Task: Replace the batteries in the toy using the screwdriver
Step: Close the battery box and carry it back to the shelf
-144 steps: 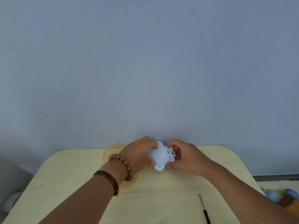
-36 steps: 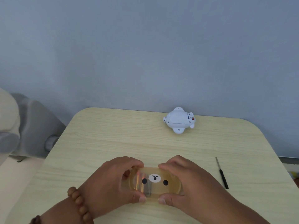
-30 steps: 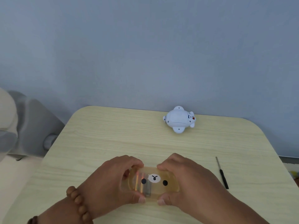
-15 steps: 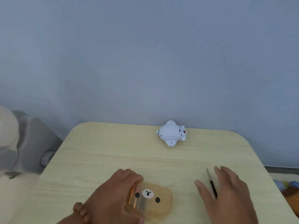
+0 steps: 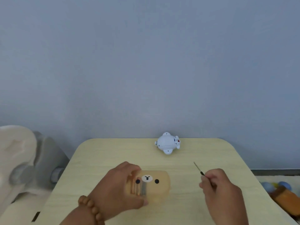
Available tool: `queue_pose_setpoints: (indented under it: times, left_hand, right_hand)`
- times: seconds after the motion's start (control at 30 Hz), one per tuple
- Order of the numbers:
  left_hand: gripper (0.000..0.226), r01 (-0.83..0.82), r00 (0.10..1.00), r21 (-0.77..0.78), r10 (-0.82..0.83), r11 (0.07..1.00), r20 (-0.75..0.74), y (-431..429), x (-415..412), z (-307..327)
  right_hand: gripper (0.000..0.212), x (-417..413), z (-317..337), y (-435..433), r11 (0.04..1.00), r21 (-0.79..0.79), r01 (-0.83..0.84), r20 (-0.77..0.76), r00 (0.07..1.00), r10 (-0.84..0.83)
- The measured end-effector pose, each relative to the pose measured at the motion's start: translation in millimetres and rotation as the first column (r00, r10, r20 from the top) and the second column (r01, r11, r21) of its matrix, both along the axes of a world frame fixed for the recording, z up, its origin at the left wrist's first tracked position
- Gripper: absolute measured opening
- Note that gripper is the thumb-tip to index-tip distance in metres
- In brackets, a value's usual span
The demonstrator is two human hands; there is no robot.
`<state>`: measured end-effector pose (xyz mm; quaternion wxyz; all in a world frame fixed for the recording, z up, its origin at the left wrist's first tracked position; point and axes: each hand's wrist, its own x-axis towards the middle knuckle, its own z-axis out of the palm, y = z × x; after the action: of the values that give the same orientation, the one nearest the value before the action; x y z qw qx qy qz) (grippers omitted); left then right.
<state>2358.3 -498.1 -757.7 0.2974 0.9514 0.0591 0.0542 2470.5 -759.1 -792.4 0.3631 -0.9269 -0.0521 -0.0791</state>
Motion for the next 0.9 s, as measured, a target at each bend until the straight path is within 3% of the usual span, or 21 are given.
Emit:
queue_pose_setpoints:
  times: [0.13,0.4,0.7,0.77,0.9]
  left_hand:
    - [0.059,-0.018,0.999,0.074,0.015,0.997,0.043,27,1,41]
    - [0.066,-0.19,0.975,0.01,0.187,0.982,0.121,101,22,231]
    - [0.068,-0.264,0.96,0.068,0.256,0.962,0.115,110,-15,504]
    - [0.069,-0.296,0.951,0.084,0.285,0.952,0.122,99,-33,561]
    - [0.07,-0.354,0.931,0.092,0.341,0.931,0.131,73,-75,655]
  right_hand:
    - [0.016,1,50,38,0.99,0.029,-0.135,0.057,0.989,0.133]
    - [0.014,30,253,116,0.943,-0.227,-0.243,0.061,0.963,0.263]
    - [0.005,7,519,131,0.943,0.01,-0.332,-0.055,0.941,0.332]
    - [0.015,-5,573,122,0.941,0.062,-0.334,-0.081,0.938,0.338]
    - [0.021,-33,660,108,0.927,-0.016,-0.374,-0.043,0.927,0.373]
